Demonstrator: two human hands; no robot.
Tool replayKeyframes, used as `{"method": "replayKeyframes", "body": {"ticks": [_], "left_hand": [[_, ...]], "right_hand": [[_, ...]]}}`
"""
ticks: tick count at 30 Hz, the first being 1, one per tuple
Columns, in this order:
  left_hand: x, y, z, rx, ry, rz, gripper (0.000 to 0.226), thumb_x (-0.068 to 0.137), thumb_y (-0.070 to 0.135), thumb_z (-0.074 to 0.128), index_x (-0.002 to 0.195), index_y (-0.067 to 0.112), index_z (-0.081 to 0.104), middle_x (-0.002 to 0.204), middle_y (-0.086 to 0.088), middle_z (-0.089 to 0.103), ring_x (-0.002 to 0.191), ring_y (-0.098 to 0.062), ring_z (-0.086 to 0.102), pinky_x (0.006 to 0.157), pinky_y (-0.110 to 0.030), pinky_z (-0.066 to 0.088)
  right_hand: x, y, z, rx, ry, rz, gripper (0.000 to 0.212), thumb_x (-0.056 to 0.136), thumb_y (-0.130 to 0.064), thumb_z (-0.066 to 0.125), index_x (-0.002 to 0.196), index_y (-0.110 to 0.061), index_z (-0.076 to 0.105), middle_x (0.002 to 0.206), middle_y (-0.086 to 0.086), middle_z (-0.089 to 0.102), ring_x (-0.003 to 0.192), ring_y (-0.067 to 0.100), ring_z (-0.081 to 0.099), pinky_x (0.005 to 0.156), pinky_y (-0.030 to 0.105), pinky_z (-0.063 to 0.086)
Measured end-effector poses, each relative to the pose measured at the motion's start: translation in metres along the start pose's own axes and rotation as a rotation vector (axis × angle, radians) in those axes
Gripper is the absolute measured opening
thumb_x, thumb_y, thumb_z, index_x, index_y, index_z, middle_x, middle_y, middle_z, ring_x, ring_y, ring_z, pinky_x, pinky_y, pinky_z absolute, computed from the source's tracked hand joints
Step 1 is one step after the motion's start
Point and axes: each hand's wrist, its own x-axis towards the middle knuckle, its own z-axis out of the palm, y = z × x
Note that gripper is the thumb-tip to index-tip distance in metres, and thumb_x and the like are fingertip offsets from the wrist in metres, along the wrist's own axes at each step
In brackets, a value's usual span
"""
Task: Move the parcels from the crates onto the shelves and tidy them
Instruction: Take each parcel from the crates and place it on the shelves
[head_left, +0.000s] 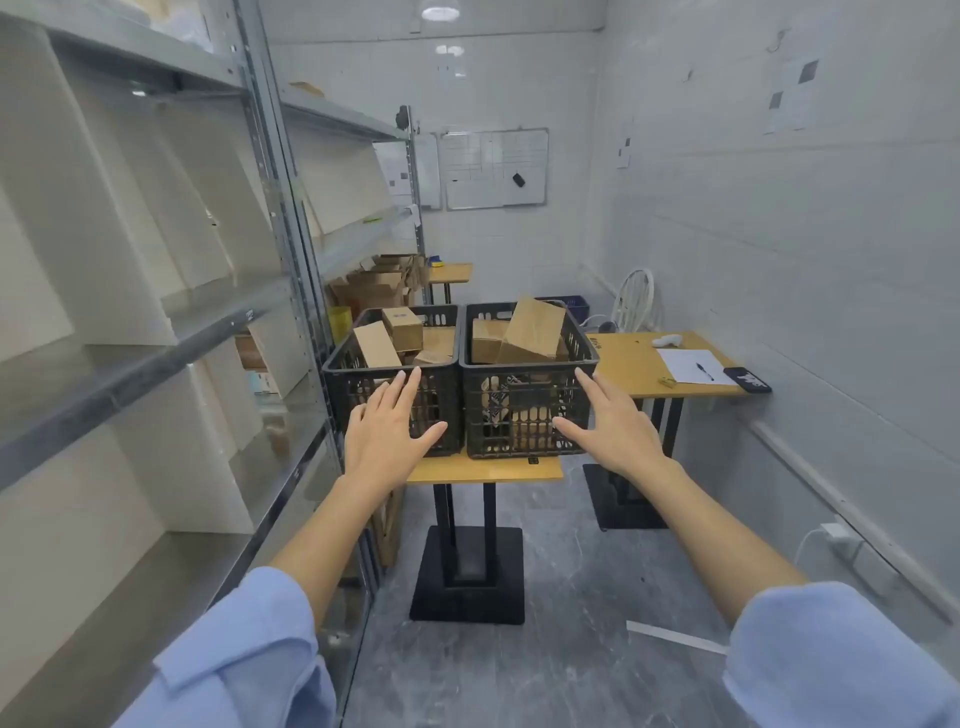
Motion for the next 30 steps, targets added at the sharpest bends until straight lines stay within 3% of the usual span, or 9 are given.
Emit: {"method": "replayKeyframes", "body": {"ticks": [10,30], "left_hand": [[0.074,0.010,0.052,-0.004,-0.020,0.020,0.078,0.093,0.067,0.037,0.157,0.032,0.008,0.163,0.004,0.015,0.149,-0.017,0.015,0.118,-0.041,0.017],[0.319,0.013,0.192,-0.091,-0.094,0.121,0.079,0.093,0.065,0.042,0.157,0.033,0.008,0.164,0.005,0.014,0.148,-0.018,0.021,0.118,-0.043,0.019]], "right_hand": [[0.082,0.033,0.022,-0.014,0.017,0.008,0.082,0.091,-0.064,0.049,0.157,-0.032,0.012,0.164,0.000,0.016,0.149,0.022,0.019,0.113,0.051,0.031],[0.321,0.089,0.103,0.034,0.012,0.091,0.082,0.091,-0.061,0.053,0.157,-0.031,0.014,0.163,0.002,0.020,0.147,0.023,0.024,0.114,0.046,0.033]]}}
